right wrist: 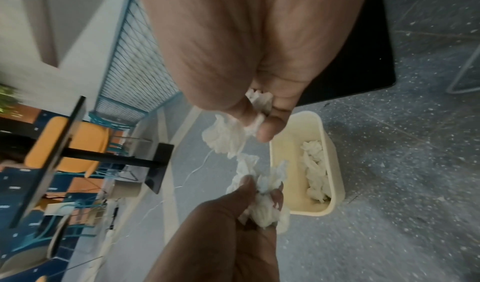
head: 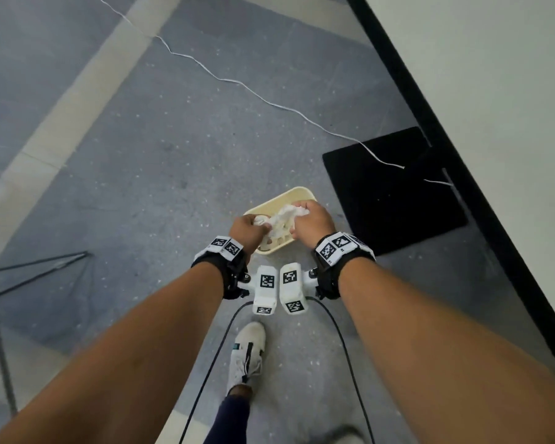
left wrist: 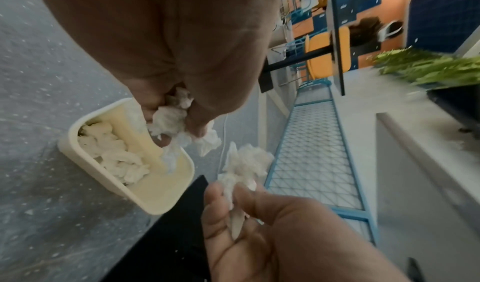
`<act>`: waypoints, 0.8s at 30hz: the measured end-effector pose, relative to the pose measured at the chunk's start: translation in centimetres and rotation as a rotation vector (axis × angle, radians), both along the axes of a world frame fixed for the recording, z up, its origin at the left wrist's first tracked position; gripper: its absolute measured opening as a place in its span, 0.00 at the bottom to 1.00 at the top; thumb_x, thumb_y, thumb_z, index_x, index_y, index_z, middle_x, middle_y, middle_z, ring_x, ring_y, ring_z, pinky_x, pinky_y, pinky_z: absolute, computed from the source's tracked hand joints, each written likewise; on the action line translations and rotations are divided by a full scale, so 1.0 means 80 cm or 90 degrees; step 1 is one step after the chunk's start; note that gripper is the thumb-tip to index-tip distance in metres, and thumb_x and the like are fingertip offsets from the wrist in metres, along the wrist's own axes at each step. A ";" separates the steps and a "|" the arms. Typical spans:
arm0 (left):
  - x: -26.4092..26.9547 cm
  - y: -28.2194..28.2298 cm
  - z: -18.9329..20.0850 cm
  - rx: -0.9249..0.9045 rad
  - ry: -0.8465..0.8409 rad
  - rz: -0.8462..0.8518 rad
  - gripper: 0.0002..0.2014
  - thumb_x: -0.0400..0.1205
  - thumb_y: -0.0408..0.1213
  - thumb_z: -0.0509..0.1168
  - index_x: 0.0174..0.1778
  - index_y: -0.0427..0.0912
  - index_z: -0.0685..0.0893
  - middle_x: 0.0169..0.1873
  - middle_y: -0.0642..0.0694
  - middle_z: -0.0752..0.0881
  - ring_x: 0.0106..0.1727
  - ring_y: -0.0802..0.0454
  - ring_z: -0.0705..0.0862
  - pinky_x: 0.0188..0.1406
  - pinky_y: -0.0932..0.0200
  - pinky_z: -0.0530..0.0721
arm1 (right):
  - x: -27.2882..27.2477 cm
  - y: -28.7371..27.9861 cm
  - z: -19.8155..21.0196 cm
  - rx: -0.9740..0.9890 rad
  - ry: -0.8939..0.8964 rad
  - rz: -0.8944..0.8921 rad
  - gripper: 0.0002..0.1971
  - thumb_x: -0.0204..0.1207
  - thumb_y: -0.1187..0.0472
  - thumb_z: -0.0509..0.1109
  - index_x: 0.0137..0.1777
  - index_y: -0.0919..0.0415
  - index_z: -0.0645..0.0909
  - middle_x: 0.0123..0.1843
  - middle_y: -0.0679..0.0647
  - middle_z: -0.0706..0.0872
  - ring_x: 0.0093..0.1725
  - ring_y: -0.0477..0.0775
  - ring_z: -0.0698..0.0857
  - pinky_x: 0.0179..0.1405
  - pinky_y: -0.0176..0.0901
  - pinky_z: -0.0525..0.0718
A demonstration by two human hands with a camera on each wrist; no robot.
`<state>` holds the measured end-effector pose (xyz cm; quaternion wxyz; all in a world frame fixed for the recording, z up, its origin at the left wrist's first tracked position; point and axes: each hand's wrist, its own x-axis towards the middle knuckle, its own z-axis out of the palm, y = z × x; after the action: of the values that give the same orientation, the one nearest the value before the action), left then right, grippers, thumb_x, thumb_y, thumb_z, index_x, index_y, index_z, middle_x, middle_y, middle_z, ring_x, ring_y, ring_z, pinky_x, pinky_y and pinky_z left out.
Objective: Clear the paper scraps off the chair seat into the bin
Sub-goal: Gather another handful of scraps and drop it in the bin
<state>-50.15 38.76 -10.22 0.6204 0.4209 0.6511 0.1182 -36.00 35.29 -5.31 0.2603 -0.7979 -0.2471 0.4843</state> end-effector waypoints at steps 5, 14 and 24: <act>0.018 0.038 -0.051 -0.027 0.042 -0.071 0.12 0.72 0.34 0.65 0.49 0.46 0.89 0.53 0.34 0.92 0.56 0.34 0.90 0.62 0.41 0.88 | 0.009 0.038 -0.081 -0.055 -0.003 -0.008 0.26 0.72 0.77 0.65 0.65 0.53 0.83 0.61 0.53 0.87 0.57 0.61 0.89 0.55 0.53 0.91; 0.022 0.077 -0.124 -0.043 0.102 -0.187 0.19 0.83 0.32 0.65 0.70 0.44 0.84 0.61 0.40 0.88 0.60 0.40 0.87 0.61 0.52 0.84 | 0.033 0.062 -0.176 -0.151 0.017 -0.054 0.32 0.72 0.76 0.68 0.73 0.48 0.82 0.66 0.54 0.86 0.62 0.63 0.88 0.56 0.46 0.89; 0.023 0.085 -0.119 -0.217 -0.099 0.070 0.29 0.88 0.35 0.62 0.86 0.52 0.64 0.68 0.45 0.76 0.65 0.45 0.74 0.61 0.36 0.84 | 0.032 0.050 -0.172 -0.133 0.105 -0.076 0.34 0.76 0.69 0.62 0.82 0.46 0.71 0.77 0.52 0.79 0.69 0.61 0.84 0.65 0.60 0.88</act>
<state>-48.35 45.57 -19.78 0.7238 0.2633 0.6337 0.0722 -33.42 39.32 -19.10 0.2235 -0.7915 -0.1249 0.5549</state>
